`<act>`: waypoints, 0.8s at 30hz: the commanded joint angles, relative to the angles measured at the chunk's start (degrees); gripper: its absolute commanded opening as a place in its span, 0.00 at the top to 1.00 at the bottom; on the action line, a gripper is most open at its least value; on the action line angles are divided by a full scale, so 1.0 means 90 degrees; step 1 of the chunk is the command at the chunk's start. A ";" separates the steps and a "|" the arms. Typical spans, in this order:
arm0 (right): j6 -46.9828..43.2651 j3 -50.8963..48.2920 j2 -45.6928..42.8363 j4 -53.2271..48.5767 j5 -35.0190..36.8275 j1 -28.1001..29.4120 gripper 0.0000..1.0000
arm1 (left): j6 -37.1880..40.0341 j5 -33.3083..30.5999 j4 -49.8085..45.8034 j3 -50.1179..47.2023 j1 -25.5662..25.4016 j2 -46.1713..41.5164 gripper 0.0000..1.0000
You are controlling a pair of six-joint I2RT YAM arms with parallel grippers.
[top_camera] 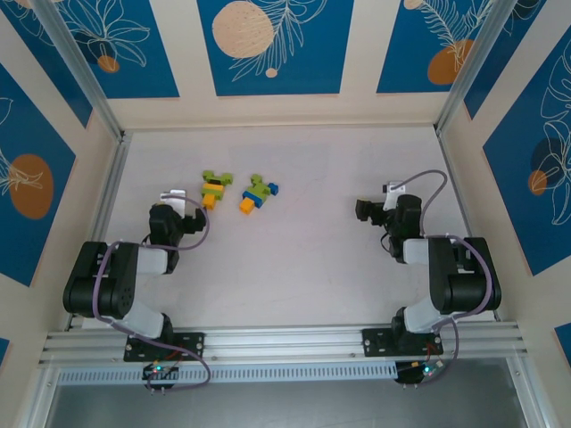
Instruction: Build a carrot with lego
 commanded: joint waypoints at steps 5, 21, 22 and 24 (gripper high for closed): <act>0.0107 -0.0293 0.0070 0.1113 0.1203 0.0441 0.01 | -0.0015 -0.0070 0.0227 0.0024 -0.0048 0.0009 0.00; 0.0248 -0.0195 0.0045 0.0875 0.0764 0.0213 0.01 | -0.0017 -0.0070 0.0220 0.0023 -0.0049 0.0020 0.00; 0.0249 -0.0195 0.0045 0.0867 0.0764 0.0213 0.01 | -0.0022 -0.0069 0.0220 0.0024 -0.0053 0.0016 0.00; 0.0243 -0.0197 0.0045 0.0873 0.0764 0.0212 0.01 | -0.0015 -0.0065 0.0220 0.0026 -0.0053 0.0017 0.00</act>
